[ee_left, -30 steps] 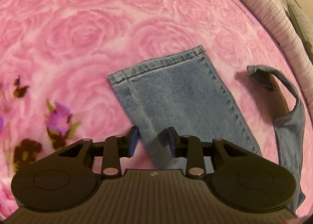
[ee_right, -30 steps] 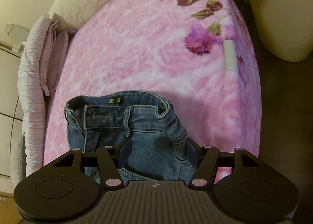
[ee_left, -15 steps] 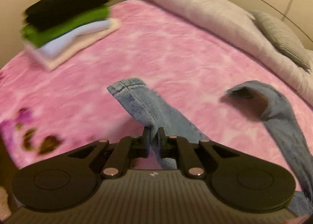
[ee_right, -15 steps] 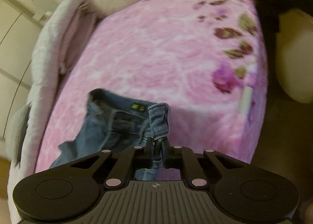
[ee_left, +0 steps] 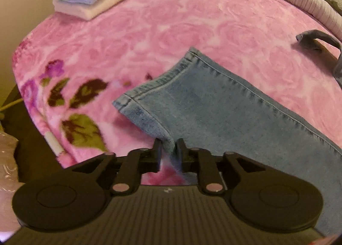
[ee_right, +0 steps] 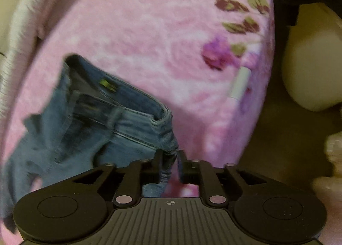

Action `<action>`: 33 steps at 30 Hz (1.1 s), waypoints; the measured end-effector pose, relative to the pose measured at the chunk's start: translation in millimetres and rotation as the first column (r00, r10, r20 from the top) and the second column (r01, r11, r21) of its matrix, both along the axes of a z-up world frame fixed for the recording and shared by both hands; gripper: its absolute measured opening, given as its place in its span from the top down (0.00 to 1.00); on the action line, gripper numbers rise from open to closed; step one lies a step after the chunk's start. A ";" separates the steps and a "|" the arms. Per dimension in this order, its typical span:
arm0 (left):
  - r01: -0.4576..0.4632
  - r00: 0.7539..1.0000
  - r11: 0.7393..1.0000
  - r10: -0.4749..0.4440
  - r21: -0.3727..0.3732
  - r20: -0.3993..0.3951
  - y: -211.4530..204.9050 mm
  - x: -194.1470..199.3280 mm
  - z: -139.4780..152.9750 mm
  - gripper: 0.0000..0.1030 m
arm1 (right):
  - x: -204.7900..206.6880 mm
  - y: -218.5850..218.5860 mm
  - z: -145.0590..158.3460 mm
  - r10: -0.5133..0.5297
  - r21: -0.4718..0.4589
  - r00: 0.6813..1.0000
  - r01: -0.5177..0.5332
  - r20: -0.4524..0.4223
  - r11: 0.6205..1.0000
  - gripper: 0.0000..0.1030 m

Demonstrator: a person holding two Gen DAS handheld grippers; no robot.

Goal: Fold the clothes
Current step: 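Grasp the waistband with the right tool while the left tool grasps a leg hem, then release the jeans with both tools and lift them away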

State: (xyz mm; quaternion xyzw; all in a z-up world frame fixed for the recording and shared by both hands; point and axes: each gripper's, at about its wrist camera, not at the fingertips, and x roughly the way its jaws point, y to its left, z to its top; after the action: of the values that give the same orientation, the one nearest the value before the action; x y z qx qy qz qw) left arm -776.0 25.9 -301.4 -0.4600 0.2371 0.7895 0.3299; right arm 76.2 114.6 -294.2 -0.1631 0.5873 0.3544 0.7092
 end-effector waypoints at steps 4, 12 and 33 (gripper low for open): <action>-0.048 0.982 0.985 0.016 -0.166 -0.189 -2.1 0.6 11.2 0.78 | -9.3 -1.5 30.6 0.038 -0.002 0.985 -0.038 0.166 0.999 0.85; 0.160 0.986 0.987 -0.160 -0.003 -0.057 22.9 55.9 23.7 0.81 | -72.8 17.3 27.0 0.322 0.177 0.942 -0.333 0.089 0.926 0.85; 0.422 0.904 0.898 -0.406 -0.122 0.135 57.5 220.9 105.2 0.76 | -136.2 27.0 85.6 0.581 -0.041 0.813 -0.581 -0.015 0.813 0.84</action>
State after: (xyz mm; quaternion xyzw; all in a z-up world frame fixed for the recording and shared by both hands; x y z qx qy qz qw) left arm -555.1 83.4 -196.2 -0.4635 0.3698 0.6559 0.4671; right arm -60.0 141.6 -208.6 -0.3497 0.5178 0.5412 0.5627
